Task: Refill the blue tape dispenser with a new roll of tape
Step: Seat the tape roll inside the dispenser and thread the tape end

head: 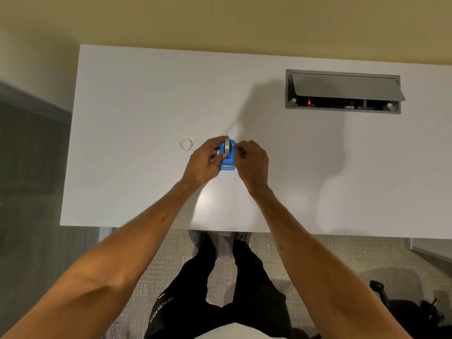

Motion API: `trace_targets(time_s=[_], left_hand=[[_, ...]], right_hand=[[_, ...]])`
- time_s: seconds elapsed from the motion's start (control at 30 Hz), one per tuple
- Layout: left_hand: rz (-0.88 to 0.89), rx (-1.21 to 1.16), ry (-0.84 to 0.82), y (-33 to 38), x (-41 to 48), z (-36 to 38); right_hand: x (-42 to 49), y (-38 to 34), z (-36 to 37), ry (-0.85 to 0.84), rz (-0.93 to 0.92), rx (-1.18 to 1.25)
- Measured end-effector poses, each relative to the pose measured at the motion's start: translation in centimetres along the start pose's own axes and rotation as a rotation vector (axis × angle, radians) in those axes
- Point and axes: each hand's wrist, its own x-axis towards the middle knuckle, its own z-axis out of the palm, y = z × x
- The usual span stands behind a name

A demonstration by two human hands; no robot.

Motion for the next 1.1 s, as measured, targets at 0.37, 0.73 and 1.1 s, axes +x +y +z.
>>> trace_targets(time_s=[0.37,0.73,1.1], left_hand=[[-0.018,0.015,-0.022,0.4,0.1,-0.3],[-0.094,-0.012,-0.041,0.8,-0.5,-0.6],[-0.100,-0.006,-0.051,1.4,-1.4,-0.6]], right_hand=[[-0.6,0.1,0.5,-0.021,-0.060,0.067],[0.7,0.2,-0.7,-0.176,-0.300,-0.137],[1.7,0.6,-0.5,-0.288,-0.320,-0.261]])
